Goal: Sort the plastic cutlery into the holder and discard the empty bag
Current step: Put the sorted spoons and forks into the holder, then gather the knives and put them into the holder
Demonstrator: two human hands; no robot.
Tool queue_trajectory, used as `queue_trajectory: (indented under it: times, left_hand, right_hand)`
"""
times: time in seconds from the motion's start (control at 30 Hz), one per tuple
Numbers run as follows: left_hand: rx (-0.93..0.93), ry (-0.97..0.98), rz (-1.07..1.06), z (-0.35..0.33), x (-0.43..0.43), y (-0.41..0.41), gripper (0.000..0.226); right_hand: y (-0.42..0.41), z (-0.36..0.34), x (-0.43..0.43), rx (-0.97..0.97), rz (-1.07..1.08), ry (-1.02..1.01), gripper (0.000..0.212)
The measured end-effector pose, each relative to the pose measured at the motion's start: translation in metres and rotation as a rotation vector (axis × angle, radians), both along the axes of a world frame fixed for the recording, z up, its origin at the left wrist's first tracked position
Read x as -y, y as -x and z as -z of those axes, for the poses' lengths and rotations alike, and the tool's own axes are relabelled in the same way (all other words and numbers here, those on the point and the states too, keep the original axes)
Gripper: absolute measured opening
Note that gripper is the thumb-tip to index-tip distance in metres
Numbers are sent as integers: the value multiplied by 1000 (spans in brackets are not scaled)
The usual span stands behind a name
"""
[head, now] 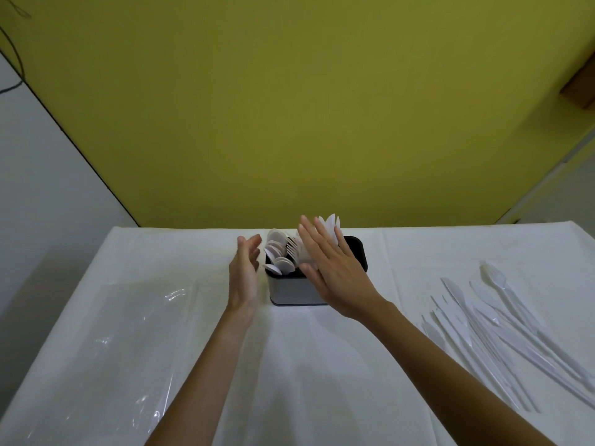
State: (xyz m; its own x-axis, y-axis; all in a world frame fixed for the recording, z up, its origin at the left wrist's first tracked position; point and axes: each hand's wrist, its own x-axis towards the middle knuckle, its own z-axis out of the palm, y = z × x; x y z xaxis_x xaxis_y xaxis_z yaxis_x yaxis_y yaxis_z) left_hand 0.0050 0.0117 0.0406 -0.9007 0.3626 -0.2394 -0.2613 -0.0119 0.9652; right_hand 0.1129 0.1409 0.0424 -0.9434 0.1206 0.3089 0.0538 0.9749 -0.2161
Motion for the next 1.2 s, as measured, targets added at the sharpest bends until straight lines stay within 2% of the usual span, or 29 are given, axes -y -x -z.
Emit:
queue_trajectory:
  times: [0.17, 0.27, 0.4, 0.57, 0.7, 0.83, 1.1, 1.2]
  left_hand:
    - [-274, 50, -55, -32, -28, -2, 46]
    - [-433, 50, -4, -53, -57, -24, 41]
    - [-544, 3, 134, -66, -105, -64, 42]
    - [-515, -18, 342, -49, -166, -133, 43]
    - [-441, 123, 525, -5, -201, -178, 29]
    - [-399, 278, 614, 39, -222, -217, 21]
    - [-548, 493, 766, 80, -263, -266, 21]
    - [-559, 566, 737, 80, -288, -280, 23]
  right_hand:
    - [-35, -12, -26, -78, 98, 208, 57]
    - [-71, -5, -56, -99, 204, 268, 57]
    - [-131, 5, -98, -114, 369, 375, 58]
    - [-215, 20, -150, -125, 569, 465, 54]
    - [-272, 38, -183, -133, 700, 510, 41]
    - [-313, 61, -206, -82, 769, 521, 32]
    - [-330, 86, -248, 23, 848, 652, 24]
    - [-321, 87, -260, 68, 841, 686, 22]
